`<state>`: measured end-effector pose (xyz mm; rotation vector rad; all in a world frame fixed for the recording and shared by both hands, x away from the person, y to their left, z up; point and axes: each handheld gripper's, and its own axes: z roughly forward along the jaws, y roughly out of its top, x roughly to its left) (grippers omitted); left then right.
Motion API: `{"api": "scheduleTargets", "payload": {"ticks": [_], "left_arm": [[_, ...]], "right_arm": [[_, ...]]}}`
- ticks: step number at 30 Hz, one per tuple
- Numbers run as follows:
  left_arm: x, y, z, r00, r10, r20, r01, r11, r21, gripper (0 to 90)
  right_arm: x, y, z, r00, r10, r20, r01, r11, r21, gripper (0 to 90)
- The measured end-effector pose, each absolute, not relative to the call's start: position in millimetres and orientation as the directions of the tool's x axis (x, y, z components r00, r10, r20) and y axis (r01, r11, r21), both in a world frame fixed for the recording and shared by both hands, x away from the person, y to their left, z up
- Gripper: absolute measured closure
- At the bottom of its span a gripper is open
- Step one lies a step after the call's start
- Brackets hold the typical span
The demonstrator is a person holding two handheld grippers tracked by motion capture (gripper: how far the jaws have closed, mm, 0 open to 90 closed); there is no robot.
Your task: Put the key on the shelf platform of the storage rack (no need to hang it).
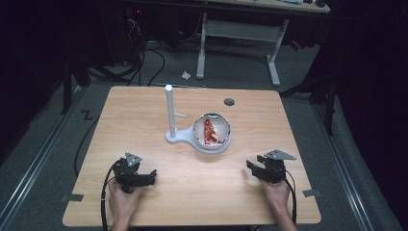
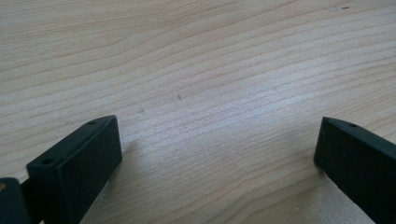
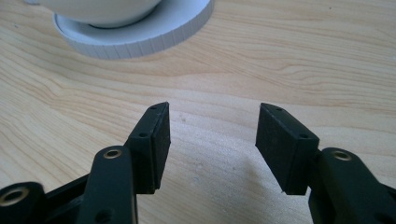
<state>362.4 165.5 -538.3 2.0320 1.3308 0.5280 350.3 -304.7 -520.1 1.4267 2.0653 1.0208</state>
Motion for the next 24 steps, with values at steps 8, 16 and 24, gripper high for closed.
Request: {"api": "scheduleTargets", "payload": {"ticks": [8, 16, 24], "left_arm": [[362.4, 165.5, -538.2, 0.405, 0.914, -0.015, 0.655, -0.279, 0.702, 1.1], [362.4, 165.4, -538.3, 0.405, 0.914, -0.016, 0.655, -0.278, 0.702, 1.1], [362.4, 165.4, -538.3, 0.405, 0.914, -0.016, 0.655, -0.278, 0.702, 1.1]], "right_arm": [[353.3, -302.5, -526.7, -0.375, 0.926, 0.025, 0.625, 0.233, 0.745, 43.9], [355.9, -303.5, -529.4, -0.365, 0.931, 0.012, 0.631, 0.238, 0.739, 43.2], [357.1, -303.0, -530.3, -0.368, 0.930, -0.018, 0.631, 0.264, 0.730, 41.5]]}}
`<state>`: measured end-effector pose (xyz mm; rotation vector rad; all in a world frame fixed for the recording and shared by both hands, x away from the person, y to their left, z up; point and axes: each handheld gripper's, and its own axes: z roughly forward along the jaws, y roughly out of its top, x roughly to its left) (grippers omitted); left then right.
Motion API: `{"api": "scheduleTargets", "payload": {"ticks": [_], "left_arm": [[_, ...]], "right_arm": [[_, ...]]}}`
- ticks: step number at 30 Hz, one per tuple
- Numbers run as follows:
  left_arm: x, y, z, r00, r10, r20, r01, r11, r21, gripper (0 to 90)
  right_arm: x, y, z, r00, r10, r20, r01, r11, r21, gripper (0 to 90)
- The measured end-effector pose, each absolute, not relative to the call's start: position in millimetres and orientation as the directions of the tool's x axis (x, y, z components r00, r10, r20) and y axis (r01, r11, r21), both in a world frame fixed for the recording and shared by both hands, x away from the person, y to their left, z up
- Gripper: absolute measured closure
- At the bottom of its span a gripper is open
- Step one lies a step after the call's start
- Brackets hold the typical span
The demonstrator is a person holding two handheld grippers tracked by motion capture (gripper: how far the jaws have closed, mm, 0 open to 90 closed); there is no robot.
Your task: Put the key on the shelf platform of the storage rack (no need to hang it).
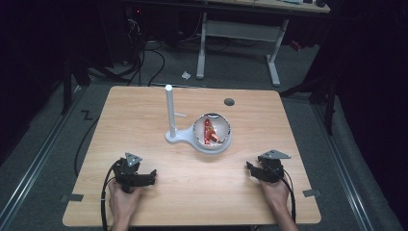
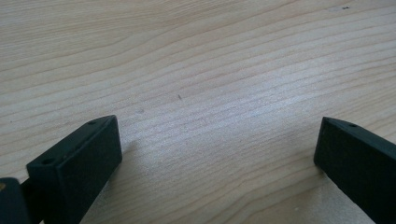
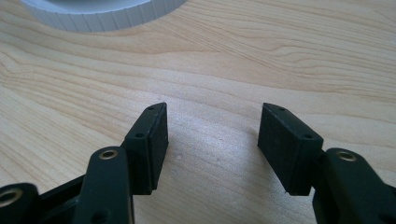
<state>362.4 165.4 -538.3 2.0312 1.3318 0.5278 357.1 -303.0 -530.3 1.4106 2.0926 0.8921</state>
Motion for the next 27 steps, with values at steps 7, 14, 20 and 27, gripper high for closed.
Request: {"api": "scheduleTargets", "payload": {"ticks": [7, 14, 20, 27], "left_arm": [[362.0, 165.2, -538.4, 0.404, 0.915, -0.017, 0.655, -0.276, 0.703, 1.1], [361.6, 165.2, -538.4, 0.405, 0.914, -0.017, 0.655, -0.277, 0.703, 1.1], [361.6, 165.2, -538.4, 0.405, 0.914, -0.017, 0.655, -0.277, 0.703, 1.1], [361.6, 165.3, -538.4, 0.405, 0.914, -0.017, 0.655, -0.277, 0.703, 1.1]], "right_arm": [[358.0, -303.6, -530.4, -0.361, 0.932, -0.018, 0.635, 0.260, 0.727, 37.9], [357.8, -303.7, -530.4, -0.360, 0.933, -0.017, 0.637, 0.259, 0.726, 37.8], [357.8, -303.7, -530.4, -0.360, 0.933, -0.017, 0.637, 0.259, 0.726, 37.7], [357.8, -303.0, -530.5, -0.358, 0.934, -0.022, 0.636, 0.261, 0.726, 36.1]]}}
